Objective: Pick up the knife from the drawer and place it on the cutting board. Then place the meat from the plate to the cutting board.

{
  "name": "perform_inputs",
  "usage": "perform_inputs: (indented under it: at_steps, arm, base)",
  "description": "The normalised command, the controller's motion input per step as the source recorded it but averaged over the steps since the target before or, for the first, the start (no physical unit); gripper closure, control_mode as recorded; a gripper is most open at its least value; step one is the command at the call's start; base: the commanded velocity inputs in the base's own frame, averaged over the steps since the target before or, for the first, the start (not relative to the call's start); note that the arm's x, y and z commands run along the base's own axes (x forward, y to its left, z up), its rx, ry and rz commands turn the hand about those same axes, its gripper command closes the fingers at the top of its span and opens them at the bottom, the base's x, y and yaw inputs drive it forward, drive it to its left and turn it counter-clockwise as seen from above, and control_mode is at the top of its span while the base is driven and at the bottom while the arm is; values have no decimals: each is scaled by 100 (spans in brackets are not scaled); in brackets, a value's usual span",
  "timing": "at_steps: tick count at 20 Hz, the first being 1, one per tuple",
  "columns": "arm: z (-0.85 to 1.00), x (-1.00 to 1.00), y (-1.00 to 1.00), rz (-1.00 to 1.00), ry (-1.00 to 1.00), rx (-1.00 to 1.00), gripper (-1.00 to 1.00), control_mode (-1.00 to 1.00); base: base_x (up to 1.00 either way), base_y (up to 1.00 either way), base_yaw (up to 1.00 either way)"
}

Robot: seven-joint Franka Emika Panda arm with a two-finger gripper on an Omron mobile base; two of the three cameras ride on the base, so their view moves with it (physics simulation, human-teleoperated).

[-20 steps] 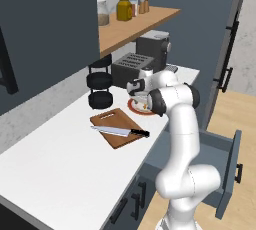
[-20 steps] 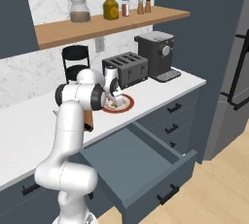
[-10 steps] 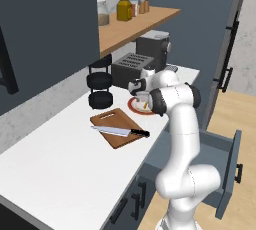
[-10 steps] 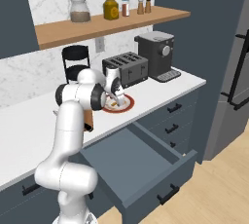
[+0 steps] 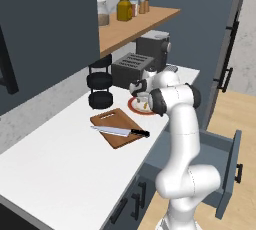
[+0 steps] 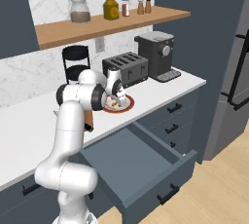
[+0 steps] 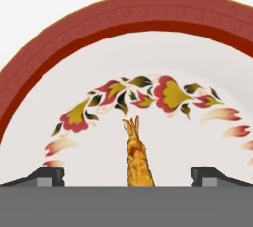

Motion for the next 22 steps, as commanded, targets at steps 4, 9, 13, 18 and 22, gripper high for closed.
perform_inputs:
  at_steps: [4,9,13,18,22]
  arm:
    - [-55,0,0,11,0,0,100,-100]
    - [-42,-6,0,6,0,0,100,-100]
    - [-2,-3,0,3,-1,0,100,-100]
    - [-2,-2,0,0,0,0,100,-100]
    - [-1,-22,0,0,0,0,100,-100]
  base:
    - [0,0,0]
    - [0,0,0]
    - [0,0,0]
    - [0,0,0]
    - [0,0,0]
